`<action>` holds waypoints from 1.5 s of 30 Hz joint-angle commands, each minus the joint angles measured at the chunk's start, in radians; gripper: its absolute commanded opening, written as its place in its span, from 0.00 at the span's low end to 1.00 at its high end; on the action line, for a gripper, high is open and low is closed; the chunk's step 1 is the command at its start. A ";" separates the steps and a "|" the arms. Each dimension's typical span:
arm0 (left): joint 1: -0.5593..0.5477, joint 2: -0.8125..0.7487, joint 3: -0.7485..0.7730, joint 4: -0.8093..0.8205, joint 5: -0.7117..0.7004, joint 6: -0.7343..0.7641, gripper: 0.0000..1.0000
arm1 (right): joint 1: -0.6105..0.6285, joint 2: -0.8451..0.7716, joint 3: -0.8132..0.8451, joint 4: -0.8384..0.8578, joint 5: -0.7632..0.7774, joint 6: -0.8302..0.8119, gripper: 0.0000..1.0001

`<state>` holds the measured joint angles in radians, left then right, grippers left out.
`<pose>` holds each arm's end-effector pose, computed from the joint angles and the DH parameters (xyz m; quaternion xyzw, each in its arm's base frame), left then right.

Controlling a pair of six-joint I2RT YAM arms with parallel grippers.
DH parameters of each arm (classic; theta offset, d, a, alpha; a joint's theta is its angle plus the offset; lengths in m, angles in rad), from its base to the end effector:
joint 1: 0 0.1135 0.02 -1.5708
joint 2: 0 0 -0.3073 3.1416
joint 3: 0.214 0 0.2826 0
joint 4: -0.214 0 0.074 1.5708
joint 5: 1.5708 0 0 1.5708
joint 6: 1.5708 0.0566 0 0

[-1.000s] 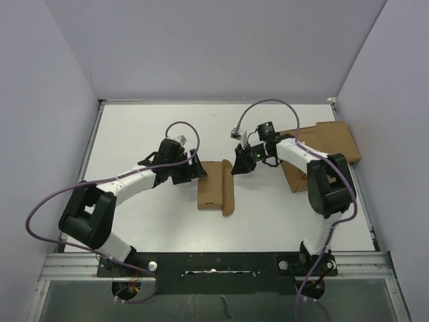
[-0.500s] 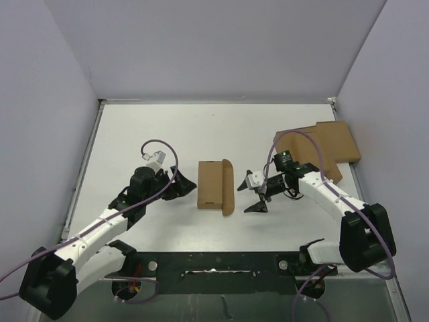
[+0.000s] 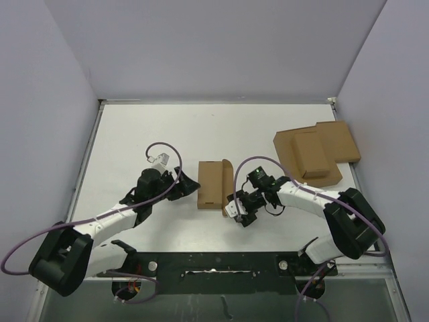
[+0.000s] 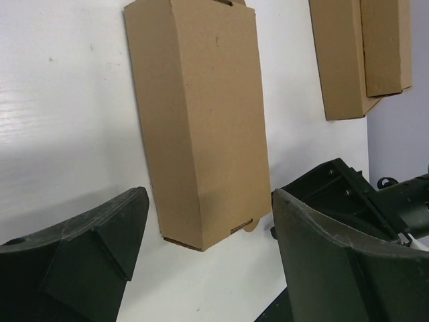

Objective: Fold the paper box

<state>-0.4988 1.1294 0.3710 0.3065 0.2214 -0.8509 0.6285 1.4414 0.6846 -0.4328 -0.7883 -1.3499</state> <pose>0.2107 -0.1289 0.1886 -0.0898 0.8396 -0.4027 0.3533 0.1905 0.1881 0.1665 -0.7975 0.4373 0.2911 0.2967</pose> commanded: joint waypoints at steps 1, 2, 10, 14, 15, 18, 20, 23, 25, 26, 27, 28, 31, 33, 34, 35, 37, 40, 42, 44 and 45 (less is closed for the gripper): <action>-0.013 0.077 0.020 0.138 0.014 -0.016 0.73 | 0.043 0.033 0.001 0.131 0.104 0.027 0.60; -0.016 0.095 0.028 0.144 0.015 -0.014 0.73 | 0.052 0.043 0.001 0.141 0.116 0.031 0.59; -0.036 0.204 0.064 0.163 0.010 -0.003 0.70 | 0.086 0.056 0.000 0.200 0.161 0.087 0.46; -0.037 0.232 0.074 0.153 0.008 -0.001 0.69 | 0.086 0.059 0.004 0.212 0.164 0.110 0.41; -0.036 0.241 0.077 0.150 0.009 -0.002 0.69 | 0.086 0.060 0.008 0.212 0.164 0.119 0.40; -0.037 0.258 0.081 0.146 0.009 -0.004 0.68 | 0.083 0.063 0.020 0.210 0.167 0.145 0.34; -0.036 0.273 0.084 0.145 0.010 -0.004 0.65 | 0.078 0.062 0.024 0.209 0.162 0.161 0.31; -0.036 0.297 0.086 0.144 0.018 -0.005 0.63 | 0.073 0.064 0.028 0.208 0.156 0.176 0.27; -0.037 0.307 0.088 0.139 0.021 -0.007 0.61 | 0.069 0.066 0.034 0.206 0.151 0.190 0.24; -0.037 0.309 0.088 0.135 0.020 -0.007 0.60 | 0.067 0.068 0.038 0.205 0.148 0.198 0.23; -0.037 0.312 0.090 0.130 0.019 -0.007 0.59 | 0.065 0.067 0.041 0.205 0.145 0.211 0.22; -0.036 0.314 0.089 0.127 0.020 -0.007 0.58 | 0.062 0.069 0.045 0.204 0.143 0.221 0.20; -0.037 0.320 0.089 0.117 0.017 -0.007 0.57 | 0.057 0.074 0.059 0.203 0.142 0.255 0.17; -0.036 0.325 0.089 0.113 0.016 -0.007 0.55 | 0.051 0.078 0.071 0.202 0.148 0.290 0.15; -0.037 0.328 0.089 0.111 0.017 -0.007 0.55 | 0.048 0.082 0.077 0.204 0.153 0.307 0.14; -0.036 0.330 0.088 0.110 0.016 -0.007 0.54 | 0.046 0.084 0.082 0.204 0.159 0.327 0.13; -0.036 0.333 0.088 0.108 0.018 -0.007 0.54 | 0.040 0.090 0.095 0.200 0.169 0.356 0.11; -0.035 0.336 0.089 0.101 0.017 -0.008 0.52 | 0.039 0.104 0.115 0.179 0.173 0.371 0.08; -0.034 0.337 0.090 0.096 0.016 -0.009 0.52 | 0.040 0.114 0.126 0.171 0.178 0.385 0.06; -0.034 0.337 0.091 0.091 0.016 -0.009 0.52 | 0.039 0.120 0.136 0.159 0.182 0.393 0.05; -0.034 0.338 0.093 0.089 0.017 -0.008 0.51 | 0.040 0.124 0.139 0.156 0.182 0.398 0.05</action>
<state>-0.5293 1.4414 0.4389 0.4088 0.2359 -0.8650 0.6678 1.5520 0.7708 -0.2852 -0.6113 -0.9890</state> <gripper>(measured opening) 0.524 0.063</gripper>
